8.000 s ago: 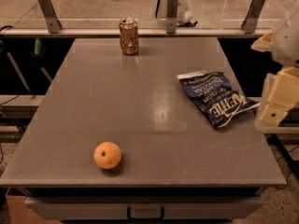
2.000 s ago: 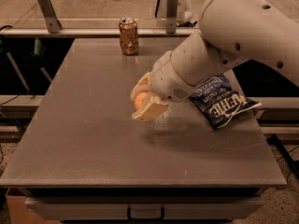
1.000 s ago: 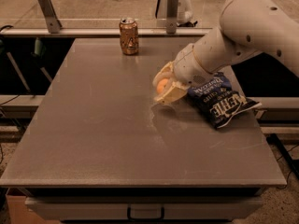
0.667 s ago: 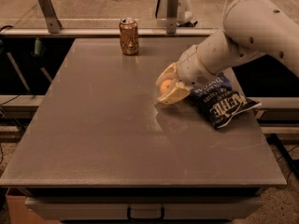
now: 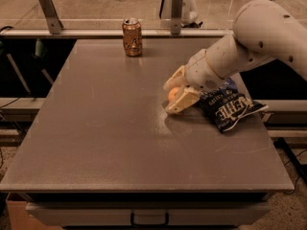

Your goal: Move orange near blue chip bag

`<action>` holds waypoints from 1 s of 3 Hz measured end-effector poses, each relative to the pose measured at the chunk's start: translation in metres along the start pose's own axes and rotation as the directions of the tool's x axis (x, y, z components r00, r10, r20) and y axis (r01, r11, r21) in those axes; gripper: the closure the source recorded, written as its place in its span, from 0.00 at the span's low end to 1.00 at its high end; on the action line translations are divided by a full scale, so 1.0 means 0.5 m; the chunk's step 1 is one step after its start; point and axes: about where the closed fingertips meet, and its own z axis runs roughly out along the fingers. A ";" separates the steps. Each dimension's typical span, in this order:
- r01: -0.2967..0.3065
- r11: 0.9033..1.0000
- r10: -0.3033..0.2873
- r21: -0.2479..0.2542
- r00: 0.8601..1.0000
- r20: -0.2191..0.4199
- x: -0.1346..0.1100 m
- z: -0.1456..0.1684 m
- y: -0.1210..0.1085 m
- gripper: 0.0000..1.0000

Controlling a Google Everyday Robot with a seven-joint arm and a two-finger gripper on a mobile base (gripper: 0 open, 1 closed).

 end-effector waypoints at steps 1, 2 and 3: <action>-0.007 1.000 0.007 0.003 1.000 -0.002 0.007 -0.004 0.001 0.00; -0.005 1.000 0.005 0.025 1.000 -0.003 0.006 -0.024 0.005 0.00; 0.004 0.997 -0.003 0.080 1.000 -0.008 -0.004 -0.079 0.020 0.00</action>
Offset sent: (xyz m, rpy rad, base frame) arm -0.0095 -0.0219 0.0190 0.0040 -0.0431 -0.0442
